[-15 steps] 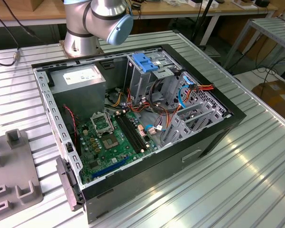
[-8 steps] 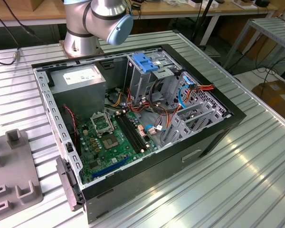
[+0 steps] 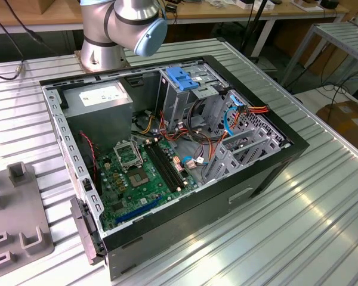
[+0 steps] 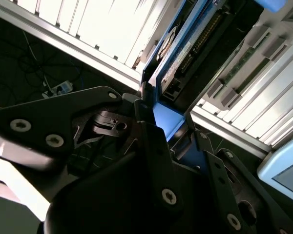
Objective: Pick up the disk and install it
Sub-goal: 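Pick up the disk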
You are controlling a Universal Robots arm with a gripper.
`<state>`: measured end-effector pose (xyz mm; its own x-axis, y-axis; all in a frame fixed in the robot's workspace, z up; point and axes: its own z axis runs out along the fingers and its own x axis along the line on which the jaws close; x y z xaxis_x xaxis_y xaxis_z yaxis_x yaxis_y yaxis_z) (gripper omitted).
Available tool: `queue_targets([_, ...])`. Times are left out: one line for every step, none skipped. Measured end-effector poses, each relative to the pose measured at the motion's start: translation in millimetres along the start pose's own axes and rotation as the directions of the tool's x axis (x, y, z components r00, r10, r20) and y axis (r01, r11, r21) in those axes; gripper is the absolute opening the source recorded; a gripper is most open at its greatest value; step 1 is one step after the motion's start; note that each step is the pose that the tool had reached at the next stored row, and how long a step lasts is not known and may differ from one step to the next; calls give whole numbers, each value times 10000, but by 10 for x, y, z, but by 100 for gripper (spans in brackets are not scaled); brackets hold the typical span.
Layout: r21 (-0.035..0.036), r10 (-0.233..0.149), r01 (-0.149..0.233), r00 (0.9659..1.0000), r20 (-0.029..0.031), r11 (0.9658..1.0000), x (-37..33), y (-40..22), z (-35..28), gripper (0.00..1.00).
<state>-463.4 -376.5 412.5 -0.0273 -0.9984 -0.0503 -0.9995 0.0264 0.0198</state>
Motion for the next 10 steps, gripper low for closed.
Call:
queue_targets([1,0,0,10000,0,10000,-1,0,-17,37])
queue_targets([1,0,0,10000,0,10000,-2,1,-39,37])
queue_targets([1,0,0,10000,0,10000,-3,1,-56,37])
queue_targets([1,0,0,10000,0,10000,-4,1,-76,37])
queue_targets([1,-1,1,10000,0,10000,-4,2,-86,37])
queue_targets([1,-1,1,10000,0,10000,-5,2,-96,37])
queue_targets([1,0,0,10000,0,10000,-6,2,-115,37])
queue_targets([2,-1,1,10000,0,10000,-6,3,-131,37])
queue_targets([1,0,0,10000,0,10000,-7,3,-141,37])
queue_targets([2,0,0,10000,1,10000,-8,3,-159,37])
